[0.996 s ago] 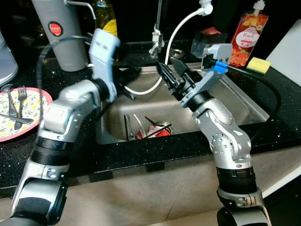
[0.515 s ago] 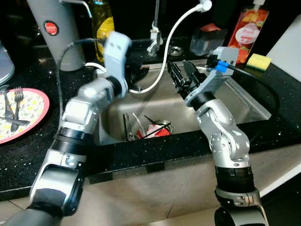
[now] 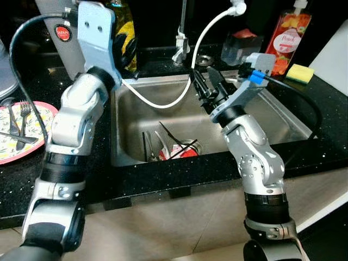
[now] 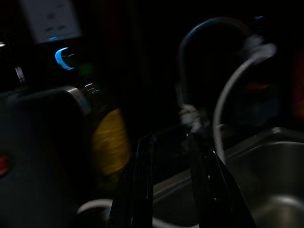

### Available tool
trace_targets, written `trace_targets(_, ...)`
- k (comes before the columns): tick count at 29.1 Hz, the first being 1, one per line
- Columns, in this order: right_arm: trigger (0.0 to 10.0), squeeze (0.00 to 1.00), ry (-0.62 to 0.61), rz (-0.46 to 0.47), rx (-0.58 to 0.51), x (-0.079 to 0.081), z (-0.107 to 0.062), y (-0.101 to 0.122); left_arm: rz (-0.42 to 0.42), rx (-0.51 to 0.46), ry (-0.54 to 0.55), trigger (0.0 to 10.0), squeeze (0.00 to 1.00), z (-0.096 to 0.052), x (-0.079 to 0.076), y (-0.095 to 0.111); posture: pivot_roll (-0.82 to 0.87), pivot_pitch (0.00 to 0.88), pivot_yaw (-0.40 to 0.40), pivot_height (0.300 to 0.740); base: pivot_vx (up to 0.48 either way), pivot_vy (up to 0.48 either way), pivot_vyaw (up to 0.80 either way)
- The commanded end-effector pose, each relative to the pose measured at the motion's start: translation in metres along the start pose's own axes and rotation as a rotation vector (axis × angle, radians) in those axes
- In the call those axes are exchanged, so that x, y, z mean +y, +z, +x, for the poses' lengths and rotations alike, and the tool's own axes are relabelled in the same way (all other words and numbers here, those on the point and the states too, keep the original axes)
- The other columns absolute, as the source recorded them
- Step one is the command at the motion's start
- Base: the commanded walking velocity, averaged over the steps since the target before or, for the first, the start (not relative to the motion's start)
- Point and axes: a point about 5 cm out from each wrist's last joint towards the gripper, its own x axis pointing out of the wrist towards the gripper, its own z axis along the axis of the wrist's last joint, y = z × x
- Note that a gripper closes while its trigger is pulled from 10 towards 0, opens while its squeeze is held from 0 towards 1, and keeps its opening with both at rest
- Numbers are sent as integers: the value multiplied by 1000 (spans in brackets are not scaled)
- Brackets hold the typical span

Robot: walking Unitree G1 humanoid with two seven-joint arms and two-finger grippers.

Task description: Kitchen organization

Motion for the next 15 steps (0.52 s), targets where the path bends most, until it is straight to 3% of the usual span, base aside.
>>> trace_targets(1,10000,0,29,3,-18,5,2,3,-5,13,60,10000,0,-8,13,2,102,0,-19,740,0,0,0)
trace_targets(5,10000,0,5,-7,-22,1,3,3,-69,6,88,10000,0,-14,20,2,103,0,-20,740,0,0,0)
trace_targets(15,10000,0,-60,-54,-11,-8,0,2,-60,35,98,10000,0,-15,17,-1,93,0,-8,740,0,0,0)
